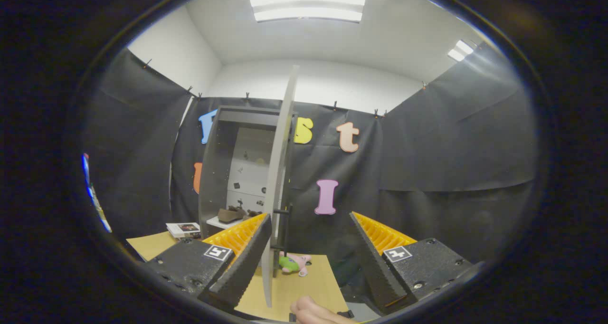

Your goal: Open the shoe cabinet door, grab the shoes and put them into the shoe cabinet, then close the shoe cabinet door.

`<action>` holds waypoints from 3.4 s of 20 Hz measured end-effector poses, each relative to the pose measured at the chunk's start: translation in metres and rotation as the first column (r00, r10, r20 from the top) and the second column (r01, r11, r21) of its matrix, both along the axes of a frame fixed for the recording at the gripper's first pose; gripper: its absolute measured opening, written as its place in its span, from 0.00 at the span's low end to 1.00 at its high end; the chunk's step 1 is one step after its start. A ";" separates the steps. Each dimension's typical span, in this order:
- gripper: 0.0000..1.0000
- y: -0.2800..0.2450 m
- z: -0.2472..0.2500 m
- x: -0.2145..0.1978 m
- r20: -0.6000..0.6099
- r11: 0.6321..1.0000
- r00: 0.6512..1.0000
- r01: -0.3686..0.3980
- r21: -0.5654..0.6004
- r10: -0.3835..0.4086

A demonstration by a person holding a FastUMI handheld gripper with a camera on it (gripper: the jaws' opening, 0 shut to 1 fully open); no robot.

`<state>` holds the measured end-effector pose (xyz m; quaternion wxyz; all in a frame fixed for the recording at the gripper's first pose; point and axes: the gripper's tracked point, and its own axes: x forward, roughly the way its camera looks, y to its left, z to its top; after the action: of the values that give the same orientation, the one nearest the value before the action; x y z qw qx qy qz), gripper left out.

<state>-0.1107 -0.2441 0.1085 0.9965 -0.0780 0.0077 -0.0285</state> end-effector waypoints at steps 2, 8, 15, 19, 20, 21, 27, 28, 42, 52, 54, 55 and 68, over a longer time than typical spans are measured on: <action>1.00 -0.015 -0.013 0.022 -0.024 1.000 1.000 0.008 0.004 -0.008; 1.00 -0.035 -0.065 0.086 -0.134 0.999 0.991 0.017 0.036 -0.012; 0.94 -0.017 -0.107 0.120 -0.179 0.996 0.984 0.003 -0.090 -0.019; 0.90 0.001 -0.105 0.115 -0.174 0.995 0.984 0.014 -0.094 -0.031; 0.90 0.012 -0.107 0.115 -0.178 0.997 0.984 -0.008 -0.078 -0.006; 0.90 0.023 -0.109 0.115 -0.184 0.998 0.983 -0.037 -0.051 0.027; 0.90 0.081 -0.123 0.122 -0.241 0.980 0.952 -0.162 0.119 0.187; 0.90 0.086 -0.125 0.124 -0.244 0.978 0.950 -0.165 0.129 0.193; 0.90 0.138 -0.137 0.147 -0.190 0.994 0.976 -0.094 0.060 0.104; 0.91 0.207 -0.159 0.173 -0.147 0.993 0.983 -0.110 0.042 0.115; 0.91 0.231 -0.171 0.182 -0.147 0.990 0.980 -0.131 0.043 0.136; 0.91 0.244 -0.178 0.186 -0.155 0.988 0.976 -0.146 0.042 0.151; 0.95 0.293 -0.219 0.095 -0.041 0.946 0.945 -0.322 0.031 0.323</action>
<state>-0.0158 0.0491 -0.1102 0.9882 -0.0666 0.0178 0.1368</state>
